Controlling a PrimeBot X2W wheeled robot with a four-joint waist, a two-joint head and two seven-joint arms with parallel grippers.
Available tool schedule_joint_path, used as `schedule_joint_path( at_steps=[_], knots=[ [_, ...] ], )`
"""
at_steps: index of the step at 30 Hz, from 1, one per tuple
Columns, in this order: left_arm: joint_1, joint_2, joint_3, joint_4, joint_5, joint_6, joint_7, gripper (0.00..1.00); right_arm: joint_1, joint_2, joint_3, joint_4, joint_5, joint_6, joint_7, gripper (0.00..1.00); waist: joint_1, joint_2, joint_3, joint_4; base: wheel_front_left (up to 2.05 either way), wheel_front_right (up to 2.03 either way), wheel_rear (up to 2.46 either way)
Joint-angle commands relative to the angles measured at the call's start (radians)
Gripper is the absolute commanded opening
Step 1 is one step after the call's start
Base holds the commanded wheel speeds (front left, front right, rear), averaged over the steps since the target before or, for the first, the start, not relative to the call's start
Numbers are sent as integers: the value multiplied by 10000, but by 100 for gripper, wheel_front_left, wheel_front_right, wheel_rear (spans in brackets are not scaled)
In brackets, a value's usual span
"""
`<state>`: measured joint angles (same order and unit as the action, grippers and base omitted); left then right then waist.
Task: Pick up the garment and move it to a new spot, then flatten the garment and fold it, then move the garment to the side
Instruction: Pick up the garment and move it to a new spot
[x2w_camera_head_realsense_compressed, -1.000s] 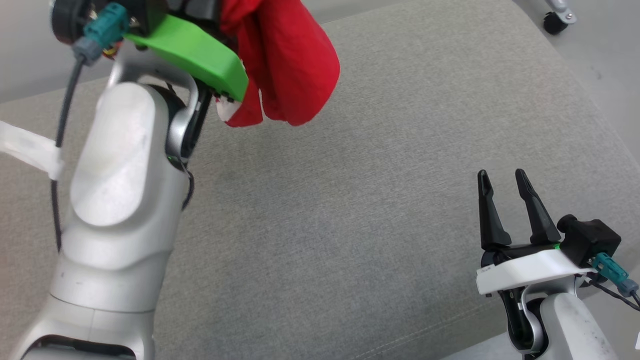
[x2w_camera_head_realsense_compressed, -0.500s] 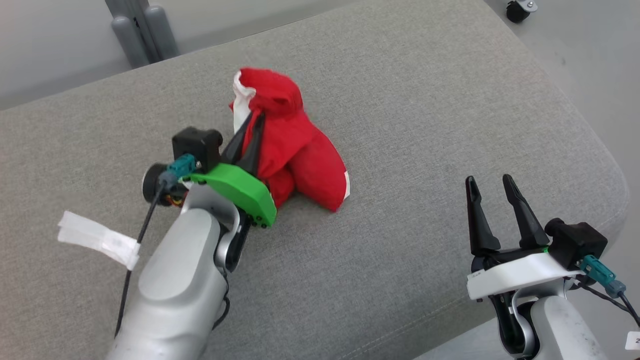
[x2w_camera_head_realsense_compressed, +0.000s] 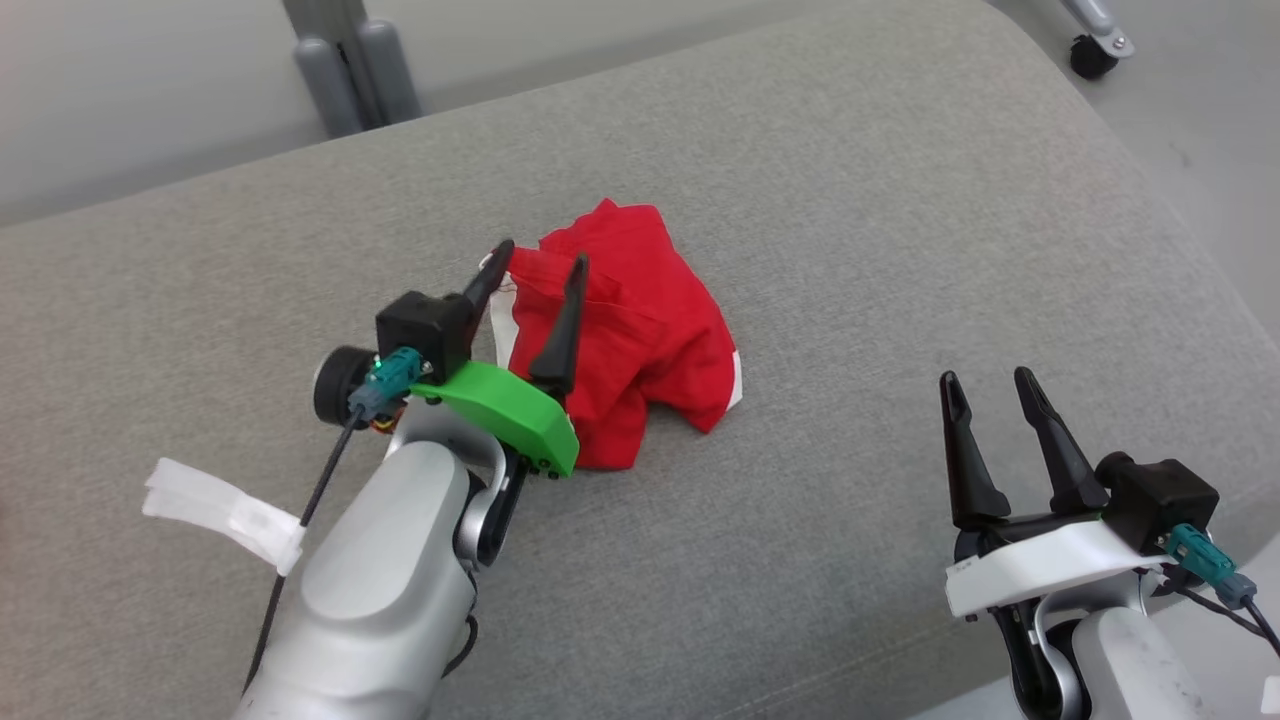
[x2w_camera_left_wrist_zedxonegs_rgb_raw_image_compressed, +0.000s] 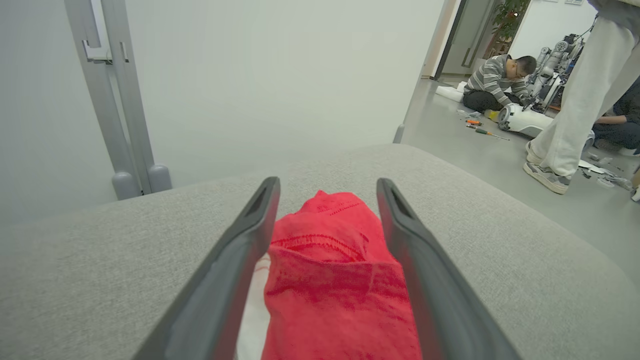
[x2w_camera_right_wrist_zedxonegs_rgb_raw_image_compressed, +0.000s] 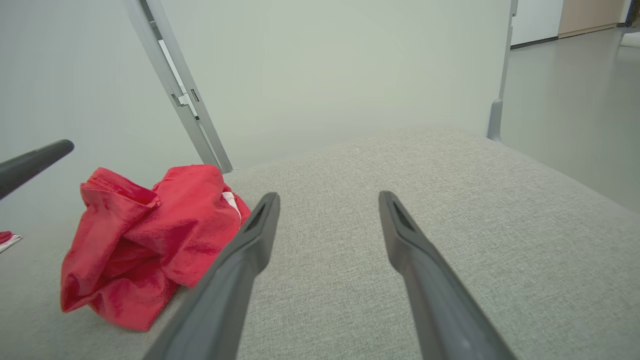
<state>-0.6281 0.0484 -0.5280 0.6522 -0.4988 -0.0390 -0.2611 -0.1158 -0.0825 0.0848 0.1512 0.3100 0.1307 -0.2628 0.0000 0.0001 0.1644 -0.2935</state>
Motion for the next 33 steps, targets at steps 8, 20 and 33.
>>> schedule_joint_path(
  at_steps=[8,20,33],
  knots=[
    [1235,794,1523,-2203,1191,485,-34,100,363,-105,12,-103,-165,1,-33,100,0,-1,-798,1533,0,0,0],
    [3584,1403,3606,-3966,2044,402,-36,100,562,-304,-11,-149,-294,1,-33,100,0,-1,-1115,2506,0,0,0],
    [5833,877,5068,-4787,2529,-35,-37,100,934,-610,-17,-217,-381,1,-33,100,0,-1,-1384,2781,0,0,0]
  ],
)
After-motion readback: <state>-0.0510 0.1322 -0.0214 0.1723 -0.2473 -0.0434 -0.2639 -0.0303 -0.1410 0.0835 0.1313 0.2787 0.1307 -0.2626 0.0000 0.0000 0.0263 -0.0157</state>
